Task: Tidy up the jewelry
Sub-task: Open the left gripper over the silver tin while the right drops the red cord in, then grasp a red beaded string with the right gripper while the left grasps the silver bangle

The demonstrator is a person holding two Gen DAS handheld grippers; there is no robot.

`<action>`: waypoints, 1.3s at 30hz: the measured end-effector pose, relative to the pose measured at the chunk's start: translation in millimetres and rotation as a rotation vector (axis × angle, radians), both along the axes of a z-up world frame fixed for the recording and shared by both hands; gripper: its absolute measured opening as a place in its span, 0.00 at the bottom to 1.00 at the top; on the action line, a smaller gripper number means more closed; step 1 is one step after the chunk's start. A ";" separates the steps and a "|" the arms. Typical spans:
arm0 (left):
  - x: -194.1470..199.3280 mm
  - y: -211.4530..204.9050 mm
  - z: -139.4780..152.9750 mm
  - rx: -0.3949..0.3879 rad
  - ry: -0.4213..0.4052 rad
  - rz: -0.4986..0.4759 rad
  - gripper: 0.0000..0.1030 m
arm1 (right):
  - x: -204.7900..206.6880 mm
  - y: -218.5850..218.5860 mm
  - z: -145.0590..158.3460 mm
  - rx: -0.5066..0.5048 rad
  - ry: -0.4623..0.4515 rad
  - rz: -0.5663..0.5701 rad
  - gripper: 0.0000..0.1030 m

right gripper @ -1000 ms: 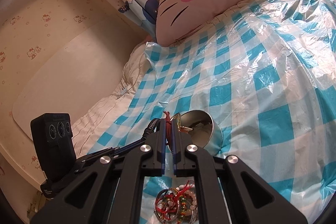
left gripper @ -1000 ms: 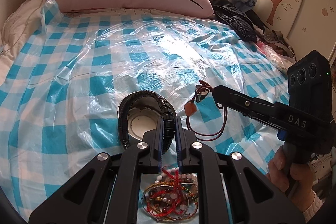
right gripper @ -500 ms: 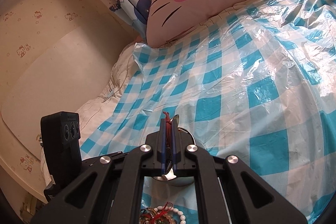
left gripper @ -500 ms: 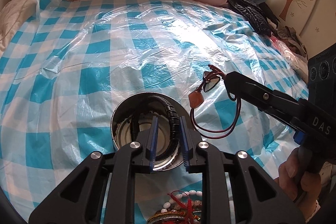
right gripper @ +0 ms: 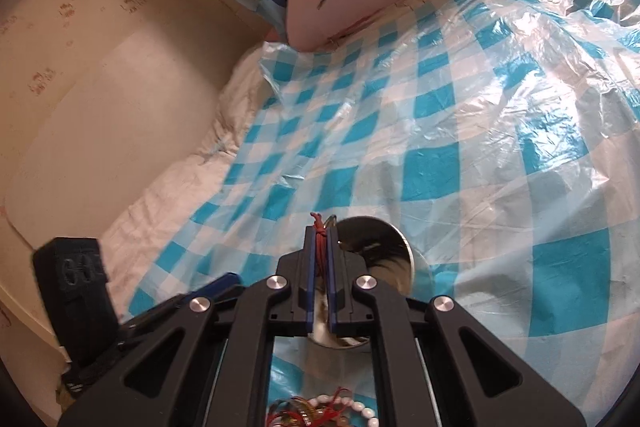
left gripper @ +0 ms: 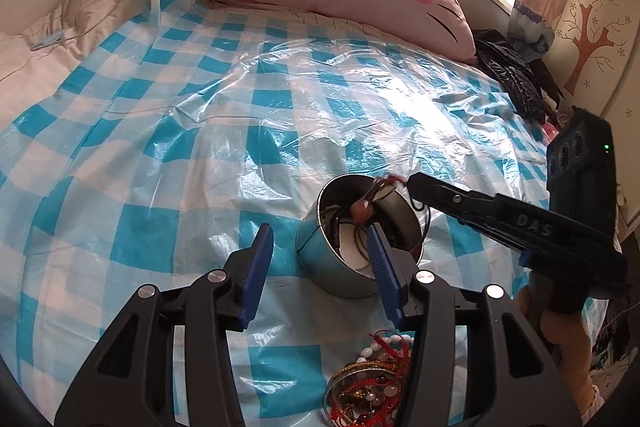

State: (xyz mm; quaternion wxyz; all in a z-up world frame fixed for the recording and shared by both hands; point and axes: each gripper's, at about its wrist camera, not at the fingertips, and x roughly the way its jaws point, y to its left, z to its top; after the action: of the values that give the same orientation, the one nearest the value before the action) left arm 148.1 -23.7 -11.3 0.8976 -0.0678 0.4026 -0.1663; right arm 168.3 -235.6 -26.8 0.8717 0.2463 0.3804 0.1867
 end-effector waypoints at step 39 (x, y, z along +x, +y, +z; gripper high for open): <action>-85.4 -6.7 -29.7 0.240 0.063 -0.234 0.58 | -75.4 47.8 -34.8 -0.121 0.160 0.193 0.06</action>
State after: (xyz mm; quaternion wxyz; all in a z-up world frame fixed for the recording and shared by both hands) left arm 62.7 -30.4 -41.0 0.8607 0.0819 0.4526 -0.2182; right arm 92.8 -187.8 -61.6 0.8298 0.1695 0.4812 0.2262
